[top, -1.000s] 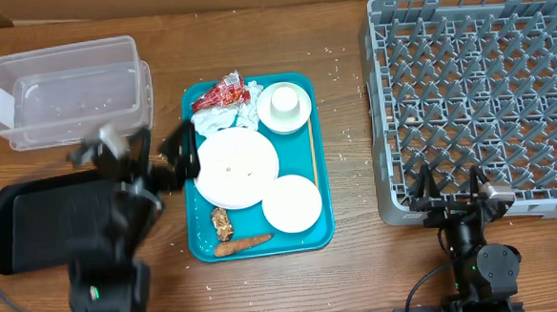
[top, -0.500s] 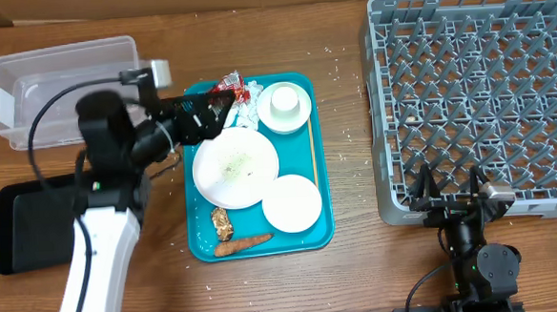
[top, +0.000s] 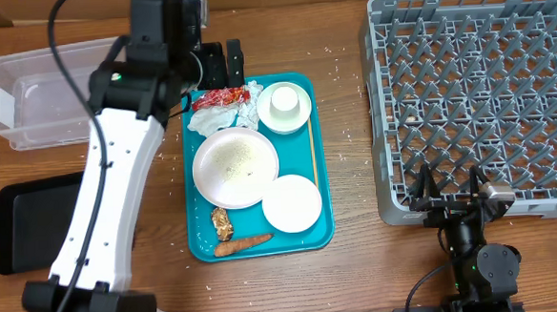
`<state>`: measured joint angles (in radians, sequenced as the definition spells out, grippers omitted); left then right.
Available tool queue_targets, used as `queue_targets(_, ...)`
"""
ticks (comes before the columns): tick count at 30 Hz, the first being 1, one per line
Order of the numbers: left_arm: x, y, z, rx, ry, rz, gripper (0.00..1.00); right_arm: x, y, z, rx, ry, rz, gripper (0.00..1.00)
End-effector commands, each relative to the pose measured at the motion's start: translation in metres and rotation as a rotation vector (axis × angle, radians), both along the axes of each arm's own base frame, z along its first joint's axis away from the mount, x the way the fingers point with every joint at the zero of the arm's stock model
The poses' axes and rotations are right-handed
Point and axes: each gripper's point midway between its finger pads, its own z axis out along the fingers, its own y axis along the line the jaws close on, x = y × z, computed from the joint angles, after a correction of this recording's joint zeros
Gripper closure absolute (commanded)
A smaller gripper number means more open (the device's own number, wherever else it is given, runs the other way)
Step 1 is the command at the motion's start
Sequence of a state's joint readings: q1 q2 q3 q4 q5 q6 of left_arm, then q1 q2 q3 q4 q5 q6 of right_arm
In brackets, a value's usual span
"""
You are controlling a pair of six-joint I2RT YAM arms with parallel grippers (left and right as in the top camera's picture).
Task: Sort waste into correct bins and load items into the dishwasher
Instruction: 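Reach the left gripper to the red wrapper on the teal tray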
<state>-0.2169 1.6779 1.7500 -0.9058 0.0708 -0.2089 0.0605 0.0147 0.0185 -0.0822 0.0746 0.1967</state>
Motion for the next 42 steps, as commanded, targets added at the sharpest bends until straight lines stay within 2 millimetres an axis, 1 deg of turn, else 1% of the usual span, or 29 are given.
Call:
queue_targets(1, 0.022, 0.013, -0.013, 0.094, -0.017, 0.047, 0.00, 0.000, 0.002, -0.001, -0.007, -0.006, 0.010, 0.00)
queue_targets(3, 0.032, 0.010, -0.021, 0.094, -0.021, 0.047, 0.00, 0.000, 0.002, -0.001, -0.007, -0.006, 0.010, 0.00)
queue_targets(5, 0.047, 0.007, -0.035, 0.094, -0.025, 0.048, 0.00, 0.000, 0.002, -0.001, -0.007, -0.006, 0.010, 0.00)
queue_targets(9, 0.066, 0.003, -0.059, 0.096, -0.020, 0.047, 0.00, 0.000, 0.002, -0.001, -0.007, -0.006, 0.010, 0.00)
queue_targets(12, 0.081, 0.005, -0.080, 0.123, -0.015, 0.068, 0.00, 0.000, 0.002, -0.001, -0.007, -0.006, 0.010, 0.00)
queue_targets(13, 0.086, 0.008, -0.089, 0.140, -0.010, 0.082, 0.04, 0.000, 0.002, -0.001, -0.007, -0.006, 0.010, 0.00)
queue_targets(15, 0.090, 0.011, -0.105, 0.164, 0.013, 0.095, 0.09, 0.000, 0.002, -0.001, -0.007, -0.006, 0.010, 0.00)
queue_targets(19, 0.092, 0.011, -0.140, 0.184, 0.076, 0.091, 0.08, 0.000, 0.002, -0.001, -0.007, -0.006, 0.010, 0.00)
queue_targets(23, 0.095, 0.009, -0.169, 0.197, 0.121, 0.085, 0.08, 0.000, 0.002, -0.001, -0.007, -0.006, 0.010, 0.00)
queue_targets(26, 0.098, 0.008, -0.186, 0.221, 0.132, 0.057, 0.08, 0.000, 0.002, -0.001, -0.007, -0.006, 0.010, 0.00)
queue_targets(29, 0.098, 0.008, -0.197, 0.255, 0.145, 0.014, 0.08, 0.000, 0.002, -0.001, -0.007, -0.006, 0.010, 0.00)
queue_targets(32, 0.097, 0.008, -0.199, 0.279, 0.147, -0.024, 0.09, 0.000, 0.002, -0.001, -0.007, -0.006, 0.010, 0.00)
queue_targets(34, 0.097, 0.008, -0.199, 0.307, 0.141, -0.064, 0.15, 0.000, 0.002, -0.001, -0.007, -0.006, 0.010, 0.00)
queue_targets(35, 0.096, 0.008, -0.199, 0.331, 0.140, -0.097, 0.16, 0.000, 0.002, -0.001, -0.007, -0.006, 0.010, 0.00)
queue_targets(36, 0.096, 0.008, -0.200, 0.355, 0.139, -0.129, 0.16, 0.000, 0.002, -0.001, -0.007, -0.006, 0.010, 0.00)
queue_targets(38, 0.094, 0.009, -0.201, 0.396, 0.138, -0.187, 0.07, 0.000, 0.002, -0.001, -0.007, -0.006, 0.010, 0.00)
queue_targets(39, 0.094, 0.009, -0.201, 0.411, 0.138, -0.208, 0.06, 0.000, 0.002, -0.001, -0.007, -0.006, 0.010, 0.00)
queue_targets(42, 0.089, 0.011, -0.205, 0.424, 0.158, -0.242, 0.06, 0.000, 0.002, -0.001, -0.007, -0.006, 0.010, 0.00)
